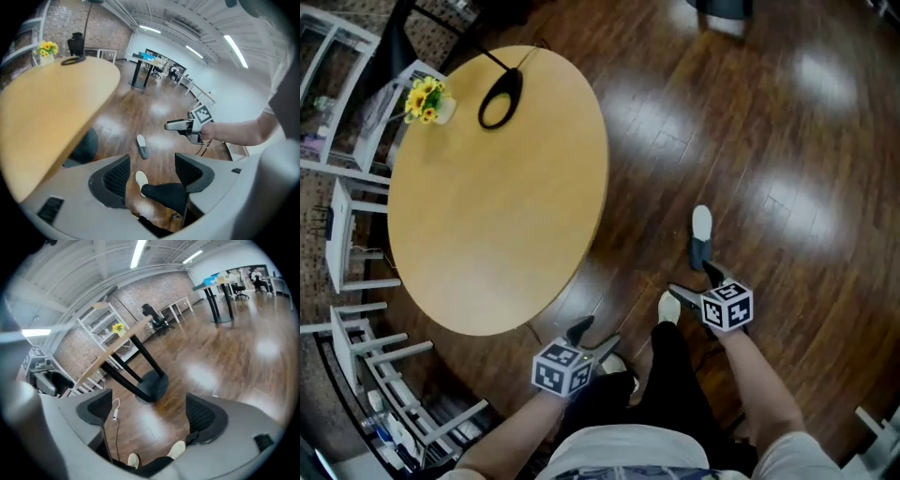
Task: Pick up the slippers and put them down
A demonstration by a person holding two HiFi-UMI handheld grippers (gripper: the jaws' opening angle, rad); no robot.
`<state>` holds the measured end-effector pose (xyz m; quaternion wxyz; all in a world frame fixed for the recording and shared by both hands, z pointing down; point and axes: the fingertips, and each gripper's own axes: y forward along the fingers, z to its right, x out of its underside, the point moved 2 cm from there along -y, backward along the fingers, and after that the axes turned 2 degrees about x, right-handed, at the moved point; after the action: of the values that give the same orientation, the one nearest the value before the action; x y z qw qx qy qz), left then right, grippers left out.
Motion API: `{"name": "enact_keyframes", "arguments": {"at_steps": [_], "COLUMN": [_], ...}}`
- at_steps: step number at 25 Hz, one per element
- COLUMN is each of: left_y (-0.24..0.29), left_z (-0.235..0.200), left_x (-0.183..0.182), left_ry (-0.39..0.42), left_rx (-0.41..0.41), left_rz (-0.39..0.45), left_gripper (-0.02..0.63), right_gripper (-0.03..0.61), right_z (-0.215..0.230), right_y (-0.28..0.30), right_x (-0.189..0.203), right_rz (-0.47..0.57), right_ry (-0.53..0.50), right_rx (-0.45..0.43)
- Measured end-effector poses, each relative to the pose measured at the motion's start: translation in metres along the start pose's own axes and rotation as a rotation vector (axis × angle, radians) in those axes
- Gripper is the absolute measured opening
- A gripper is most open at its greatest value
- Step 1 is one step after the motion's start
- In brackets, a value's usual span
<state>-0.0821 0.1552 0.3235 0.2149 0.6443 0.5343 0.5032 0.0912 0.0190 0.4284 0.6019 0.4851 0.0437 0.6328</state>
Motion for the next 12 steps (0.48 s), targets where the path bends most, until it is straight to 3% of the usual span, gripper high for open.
{"name": "enact_keyframes", "arguments": {"at_steps": [3,7,10,12], "left_y": [-0.081,-0.182,-0.261,-0.307], "left_z": [-0.004,0.001,-0.004,-0.02], "left_x": [-0.014,-0.037,-0.028,-0.008], "left_ry": [-0.006,-0.063,-0.093,-0.112], "left_rx": [-0.062,-0.144,-0.207,-0.254], "left_rz": [0.126,0.356,0.474,0.529], "left_gripper": [0.296,0.296,0.296,0.296], "right_gripper": [0.479,0.468,0.46,0.46], "right_z": [-0.096,-0.217,-0.322,-0.382], "right_y": [-0.048,-0.098,-0.124,-0.123], "right_x": [-0.058,-0.147,-0.173,-0.171], "right_rz": [0.054,0.12,0.148,0.151], "right_ry": [-0.13,-0.311,-0.404,-0.473], "right_rx": [-0.069,-0.184,-0.264,-0.273]}}
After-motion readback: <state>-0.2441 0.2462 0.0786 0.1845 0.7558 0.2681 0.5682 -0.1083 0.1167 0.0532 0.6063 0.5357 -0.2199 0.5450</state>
